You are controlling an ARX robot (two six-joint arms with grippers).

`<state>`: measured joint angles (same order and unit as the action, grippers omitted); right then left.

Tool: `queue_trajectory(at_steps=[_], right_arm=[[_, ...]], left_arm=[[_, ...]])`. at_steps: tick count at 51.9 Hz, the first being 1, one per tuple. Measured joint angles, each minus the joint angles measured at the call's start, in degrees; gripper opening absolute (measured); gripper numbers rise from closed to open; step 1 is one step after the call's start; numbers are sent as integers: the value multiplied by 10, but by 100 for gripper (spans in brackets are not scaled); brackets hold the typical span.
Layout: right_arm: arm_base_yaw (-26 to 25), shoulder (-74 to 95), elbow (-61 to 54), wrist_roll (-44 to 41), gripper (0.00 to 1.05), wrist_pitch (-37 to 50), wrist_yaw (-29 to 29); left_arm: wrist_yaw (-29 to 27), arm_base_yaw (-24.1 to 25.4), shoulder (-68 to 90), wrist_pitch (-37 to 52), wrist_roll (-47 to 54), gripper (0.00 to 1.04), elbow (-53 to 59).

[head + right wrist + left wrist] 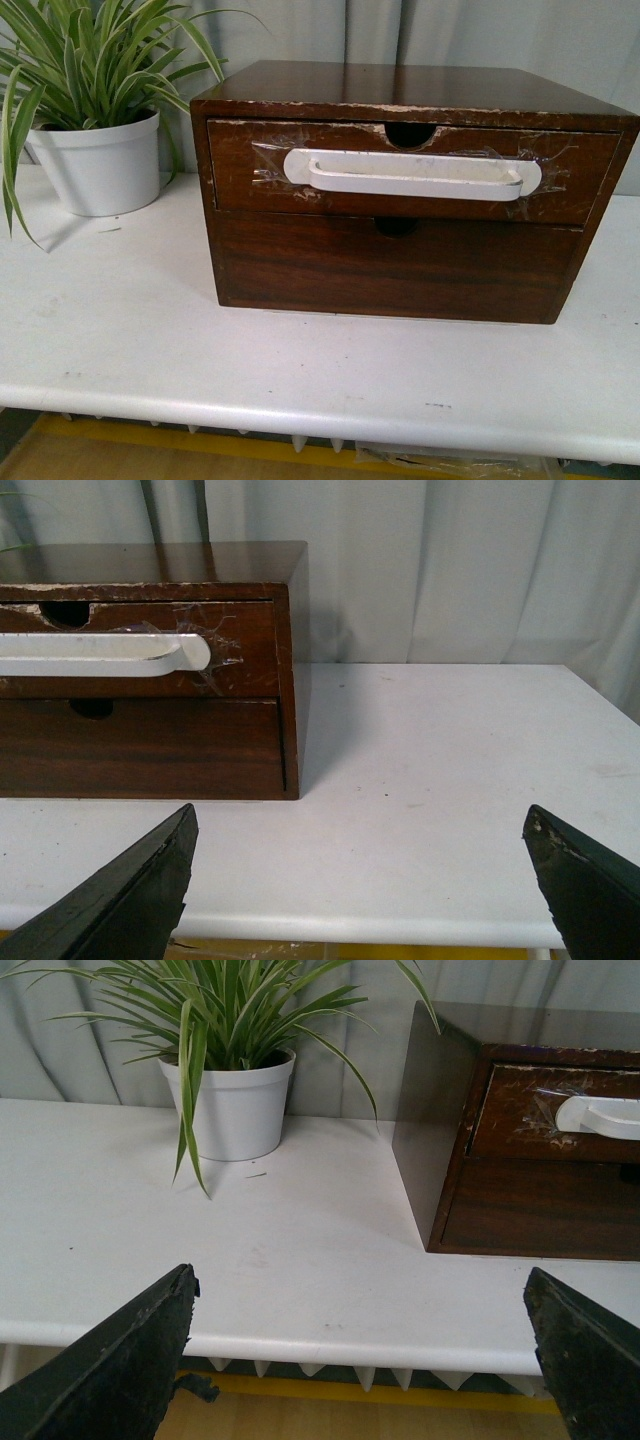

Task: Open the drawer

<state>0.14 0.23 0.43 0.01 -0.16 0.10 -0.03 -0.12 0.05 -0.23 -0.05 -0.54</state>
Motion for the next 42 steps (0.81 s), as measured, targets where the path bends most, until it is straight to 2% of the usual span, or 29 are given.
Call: queue_trajectory(at_steps=[42], right_arm=[[0,0,0,0,96,0,0]], left_arm=[[0,0,0,0,0,99,0]])
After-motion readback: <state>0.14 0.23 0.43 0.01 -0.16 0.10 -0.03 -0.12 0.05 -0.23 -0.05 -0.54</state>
